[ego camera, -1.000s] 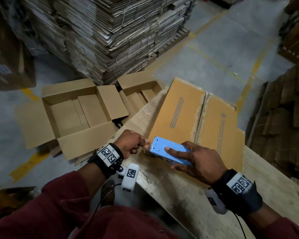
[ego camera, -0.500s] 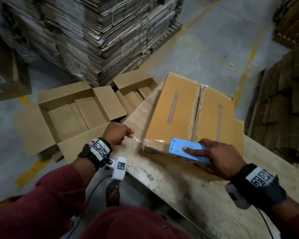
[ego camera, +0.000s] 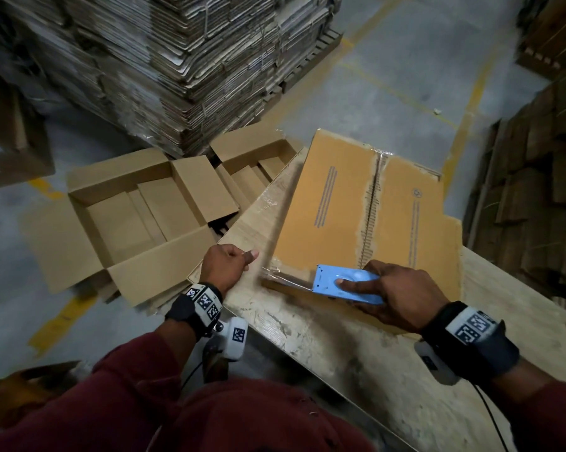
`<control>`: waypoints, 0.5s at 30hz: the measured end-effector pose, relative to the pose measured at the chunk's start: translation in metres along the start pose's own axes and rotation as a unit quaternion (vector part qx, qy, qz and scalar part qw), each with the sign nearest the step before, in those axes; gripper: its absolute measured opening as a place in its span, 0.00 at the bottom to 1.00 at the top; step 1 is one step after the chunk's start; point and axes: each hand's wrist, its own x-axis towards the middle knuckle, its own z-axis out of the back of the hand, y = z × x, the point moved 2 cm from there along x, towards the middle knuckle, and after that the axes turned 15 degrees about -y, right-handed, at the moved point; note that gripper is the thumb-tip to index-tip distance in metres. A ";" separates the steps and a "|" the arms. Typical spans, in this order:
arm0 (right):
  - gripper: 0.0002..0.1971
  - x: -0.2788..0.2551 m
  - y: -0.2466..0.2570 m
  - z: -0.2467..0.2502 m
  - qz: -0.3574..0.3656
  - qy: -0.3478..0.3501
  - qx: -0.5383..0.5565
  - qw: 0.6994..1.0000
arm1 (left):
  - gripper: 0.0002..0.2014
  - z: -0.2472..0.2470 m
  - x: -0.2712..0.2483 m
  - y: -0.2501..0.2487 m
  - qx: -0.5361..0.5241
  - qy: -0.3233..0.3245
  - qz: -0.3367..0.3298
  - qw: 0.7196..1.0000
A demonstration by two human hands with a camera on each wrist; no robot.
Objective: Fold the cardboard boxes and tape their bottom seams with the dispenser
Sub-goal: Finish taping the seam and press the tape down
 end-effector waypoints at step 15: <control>0.35 0.014 0.010 0.008 -0.017 0.059 -0.049 0.997 | 0.16 -0.006 0.004 0.009 0.047 -0.039 -0.056 0.997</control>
